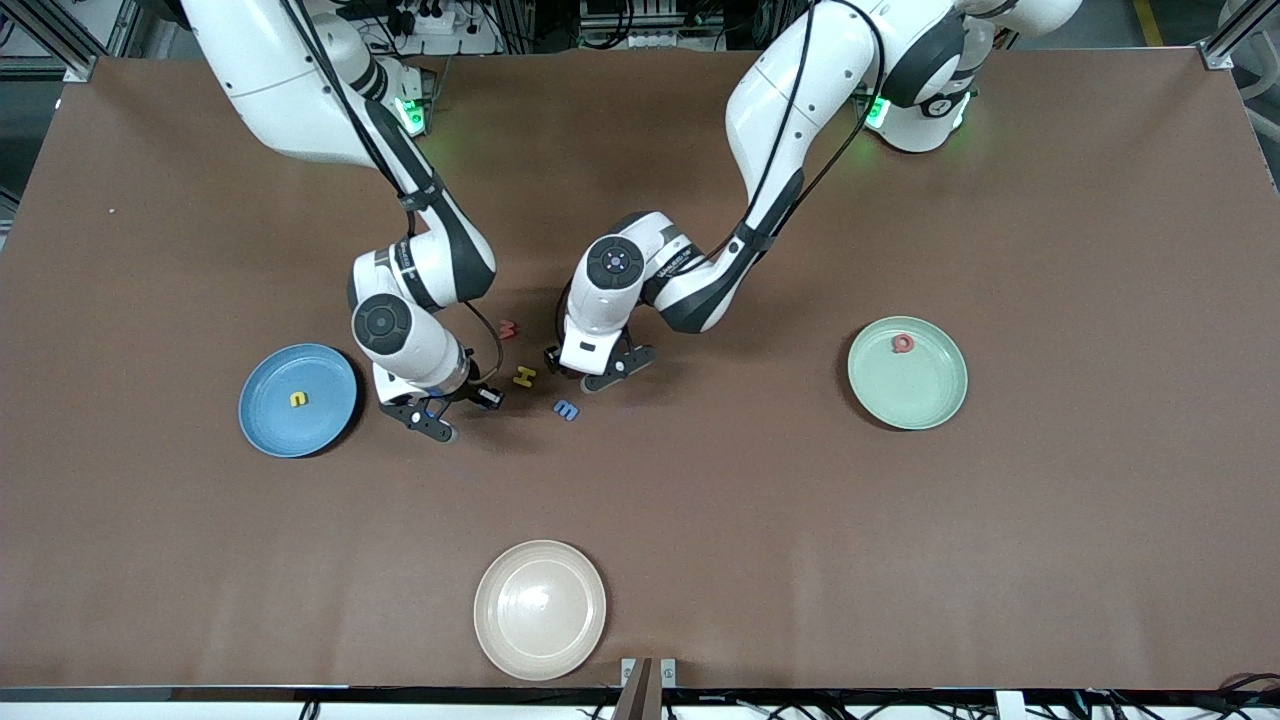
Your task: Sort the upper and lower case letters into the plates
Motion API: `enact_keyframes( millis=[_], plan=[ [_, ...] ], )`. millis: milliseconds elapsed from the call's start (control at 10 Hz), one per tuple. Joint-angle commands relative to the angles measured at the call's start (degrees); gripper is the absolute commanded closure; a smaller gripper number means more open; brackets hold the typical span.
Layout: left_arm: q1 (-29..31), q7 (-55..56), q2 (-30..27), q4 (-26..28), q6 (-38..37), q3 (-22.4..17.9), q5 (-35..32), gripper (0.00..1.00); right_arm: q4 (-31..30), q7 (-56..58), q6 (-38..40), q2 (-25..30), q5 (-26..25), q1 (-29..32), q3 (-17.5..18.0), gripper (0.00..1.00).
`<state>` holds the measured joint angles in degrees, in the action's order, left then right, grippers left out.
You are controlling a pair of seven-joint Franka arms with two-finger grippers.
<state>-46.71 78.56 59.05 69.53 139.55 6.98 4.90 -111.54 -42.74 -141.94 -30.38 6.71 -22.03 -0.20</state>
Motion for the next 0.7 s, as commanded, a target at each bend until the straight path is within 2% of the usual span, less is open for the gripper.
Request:
enact_keyframes(
  millis=[0, 200, 400, 500, 600],
  plan=[
    [-1.01, -1.56, 3.61, -4.31, 0.20, -0.83, 1.69, 0.36, -1.66, 9.46, 5.86, 5.67, 1.03, 6.00, 0.11, 1.00],
    [-1.54, -1.48, 3.62, -4.31, -0.15, -1.01, 1.69, 0.54, -1.66, 19.58, 7.64, 7.26, -0.89, 12.24, -1.29, 1.00],
    [-1.54, -1.56, 3.62, -4.23, -0.50, -1.09, 1.69, 0.73, -0.96, 23.03, 9.05, 7.18, -8.96, 16.38, -4.10, 1.00],
    [-1.54, -1.56, 3.62, -4.23, -0.77, -1.09, 1.60, 0.83, -1.04, 26.79, 9.05, 7.01, -9.69, 19.71, -4.20, 1.00],
    [-1.54, -1.65, 3.53, -4.23, -1.12, -1.09, 1.60, 0.88, -1.22, 28.22, 9.23, 7.00, -9.70, 20.87, -4.11, 1.00]
  ],
)
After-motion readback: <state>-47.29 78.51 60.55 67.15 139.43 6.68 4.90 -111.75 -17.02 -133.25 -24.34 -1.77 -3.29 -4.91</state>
